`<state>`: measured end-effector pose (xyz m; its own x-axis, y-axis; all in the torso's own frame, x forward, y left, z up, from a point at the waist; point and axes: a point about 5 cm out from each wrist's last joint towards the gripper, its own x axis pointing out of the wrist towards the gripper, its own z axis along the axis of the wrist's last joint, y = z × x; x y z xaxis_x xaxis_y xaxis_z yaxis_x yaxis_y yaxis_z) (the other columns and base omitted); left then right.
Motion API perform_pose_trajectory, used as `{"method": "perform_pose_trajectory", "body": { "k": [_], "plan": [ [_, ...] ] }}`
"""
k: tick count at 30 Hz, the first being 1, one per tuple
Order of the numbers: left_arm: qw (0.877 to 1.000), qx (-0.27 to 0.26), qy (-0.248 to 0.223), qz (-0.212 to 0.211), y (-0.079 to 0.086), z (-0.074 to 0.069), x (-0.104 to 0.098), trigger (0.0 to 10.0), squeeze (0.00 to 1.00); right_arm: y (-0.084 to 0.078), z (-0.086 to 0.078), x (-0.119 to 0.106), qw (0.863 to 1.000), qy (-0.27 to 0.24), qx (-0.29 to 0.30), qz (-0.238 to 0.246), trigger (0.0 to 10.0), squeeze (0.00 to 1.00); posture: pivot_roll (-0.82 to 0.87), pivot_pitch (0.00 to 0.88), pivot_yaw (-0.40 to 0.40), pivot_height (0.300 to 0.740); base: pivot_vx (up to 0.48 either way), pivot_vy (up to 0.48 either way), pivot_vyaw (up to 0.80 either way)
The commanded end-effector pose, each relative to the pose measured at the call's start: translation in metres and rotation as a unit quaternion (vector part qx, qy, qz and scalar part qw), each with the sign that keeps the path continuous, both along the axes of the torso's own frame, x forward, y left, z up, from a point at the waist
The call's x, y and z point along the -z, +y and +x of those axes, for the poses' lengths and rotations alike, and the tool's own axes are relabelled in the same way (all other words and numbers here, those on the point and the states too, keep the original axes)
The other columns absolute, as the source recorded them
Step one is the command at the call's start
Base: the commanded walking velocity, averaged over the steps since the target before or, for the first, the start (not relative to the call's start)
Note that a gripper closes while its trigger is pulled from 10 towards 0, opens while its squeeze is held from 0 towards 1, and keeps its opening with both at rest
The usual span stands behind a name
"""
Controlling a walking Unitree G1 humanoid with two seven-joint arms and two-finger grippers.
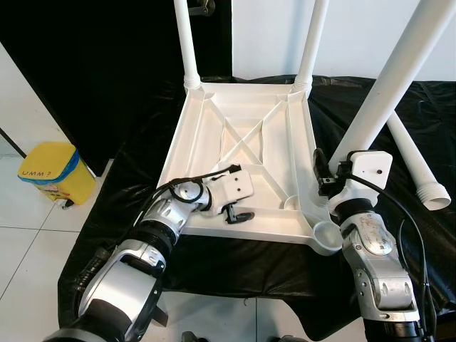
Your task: Building children table
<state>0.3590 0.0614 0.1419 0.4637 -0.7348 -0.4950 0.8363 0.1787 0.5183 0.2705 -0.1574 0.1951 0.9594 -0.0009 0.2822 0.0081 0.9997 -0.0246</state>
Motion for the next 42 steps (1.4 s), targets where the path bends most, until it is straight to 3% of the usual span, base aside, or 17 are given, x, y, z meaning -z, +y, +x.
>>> {"method": "perform_pose_trajectory", "body": {
  "k": [1,9,13,15,17,19,21,23,25,28,42],
  "plan": [
    [0.973,-0.163,-0.156,-0.053,0.014,0.021,-0.018,10.0,0.0,0.003,0.001,-0.002,1.0,-0.007,-0.004,0.003,10.0,0.0,-0.22,0.088,0.027,0.74,0.0,0.0,0.0],
    [0.972,-0.173,-0.148,-0.063,0.019,0.023,-0.02,10.0,0.0,0.005,0.0,0.001,1.0,-0.002,-0.008,0.01,10.0,0.0,-0.22,0.083,0.035,0.74,0.0,0.0,0.0],
    [0.979,-0.135,-0.089,-0.128,0.012,0.005,-0.012,10.0,0.0,0.003,-0.004,0.006,1.0,0.005,-0.006,0.008,10.0,0.0,-0.23,0.081,0.038,0.74,0.0,0.0,0.0],
    [0.979,-0.128,-0.08,-0.139,0.011,0.001,-0.011,10.0,0.0,0.003,-0.004,0.007,1.0,0.005,-0.005,0.007,10.0,0.0,-0.23,0.081,0.038,0.74,0.0,0.0,0.0],
    [0.977,-0.106,-0.055,-0.178,0.006,-0.01,-0.011,10.0,0.0,0.002,-0.005,0.008,1.0,0.006,-0.006,0.004,10.0,0.0,-0.22,0.08,0.036,0.74,0.0,0.0,0.0],
    [0.977,-0.106,-0.055,-0.178,0.006,-0.01,-0.011,10.0,0.0,0.002,-0.005,0.008,1.0,0.006,-0.006,0.004,10.0,0.0,-0.22,0.08,0.036,0.74,0.0,0.0,0.0],
    [0.971,-0.08,-0.034,-0.221,0.001,-0.027,-0.013,10.0,0.0,0.002,-0.008,0.009,1.0,0.005,-0.013,0.003,10.0,0.0,-0.21,0.08,0.034,0.74,0.0,0.0,0.0],
    [0.971,-0.08,-0.034,-0.221,0.001,-0.027,-0.013,10.0,0.0,0.002,-0.008,0.009,1.0,0.005,-0.013,0.003,10.0,0.0,-0.21,0.08,0.034,0.74,0.0,0.0,0.0],
    [0.964,-0.054,-0.015,-0.261,-0.003,-0.047,-0.016,10.0,0.0,0.002,-0.012,0.01,1.0,0.001,-0.024,0.003,10.0,0.0,-0.21,0.08,0.029,0.74,0.0,0.0,0.0],
    [0.954,-0.051,0.011,-0.295,-0.007,-0.06,-0.015,10.0,0.0,0.001,-0.017,0.01,1.0,-0.002,-0.028,0.002,10.0,0.0,-0.21,0.081,0.027,0.74,0.0,0.0,0.0],
    [0.934,-0.034,0.081,-0.347,-0.009,-0.09,-0.02,10.0,0.0,-0.006,-0.039,0.018,1.0,0.012,-0.017,-0.005,10.0,0.0,-0.22,0.101,0.033,0.74,0.0,0.0,0.0]
  ]
}}
